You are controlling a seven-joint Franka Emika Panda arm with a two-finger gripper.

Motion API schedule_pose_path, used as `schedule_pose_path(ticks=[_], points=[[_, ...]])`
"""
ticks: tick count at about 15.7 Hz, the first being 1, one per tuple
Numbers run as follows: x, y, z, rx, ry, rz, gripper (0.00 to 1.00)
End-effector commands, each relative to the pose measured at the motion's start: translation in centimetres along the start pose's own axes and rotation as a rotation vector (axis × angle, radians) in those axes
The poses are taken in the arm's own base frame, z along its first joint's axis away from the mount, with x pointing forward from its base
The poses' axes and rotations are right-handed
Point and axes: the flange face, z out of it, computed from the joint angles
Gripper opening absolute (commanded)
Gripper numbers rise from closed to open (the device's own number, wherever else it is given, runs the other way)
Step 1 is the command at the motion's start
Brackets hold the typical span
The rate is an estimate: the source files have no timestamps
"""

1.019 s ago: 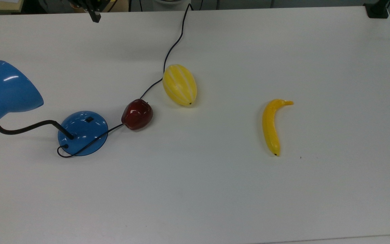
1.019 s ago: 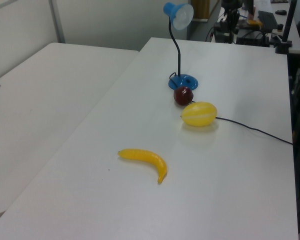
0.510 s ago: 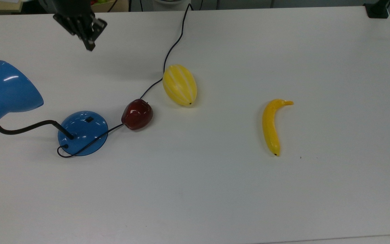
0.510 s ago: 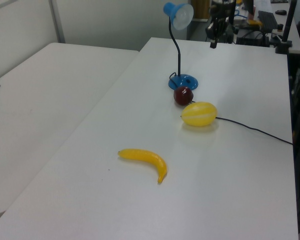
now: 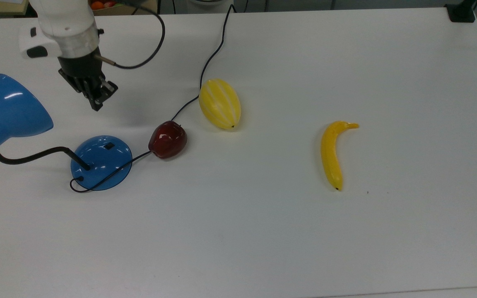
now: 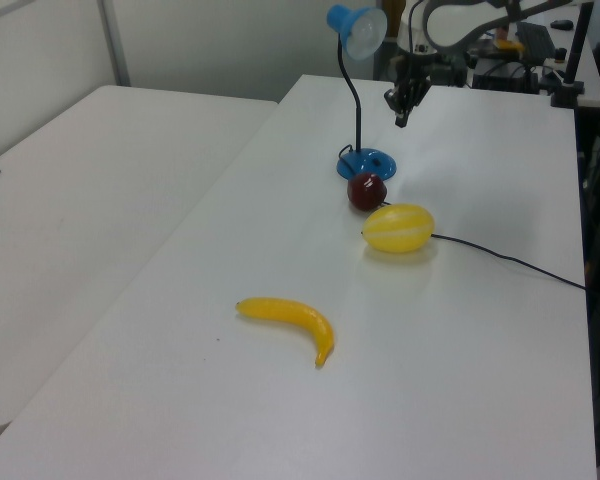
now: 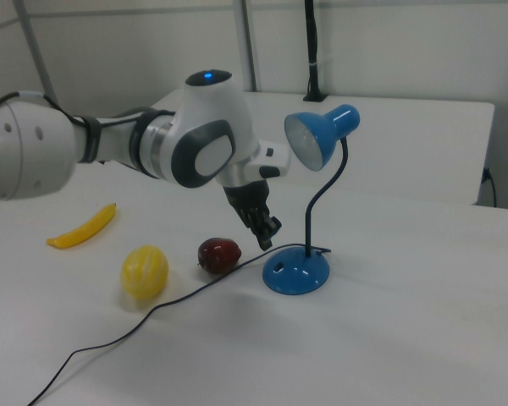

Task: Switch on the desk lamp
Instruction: 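Move the gripper down toward the switch on the blue lamp base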

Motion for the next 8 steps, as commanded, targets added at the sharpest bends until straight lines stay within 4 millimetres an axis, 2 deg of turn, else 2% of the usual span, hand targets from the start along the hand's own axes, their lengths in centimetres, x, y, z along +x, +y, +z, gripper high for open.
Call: schedule_pose_path(ticks=[1,8], points=[[0.7,-0.7,2.4,-0.029,0.033,0.033,0.00],[1.2,-1.4,4.9,-0.015,0.078,0.052,0.00]])
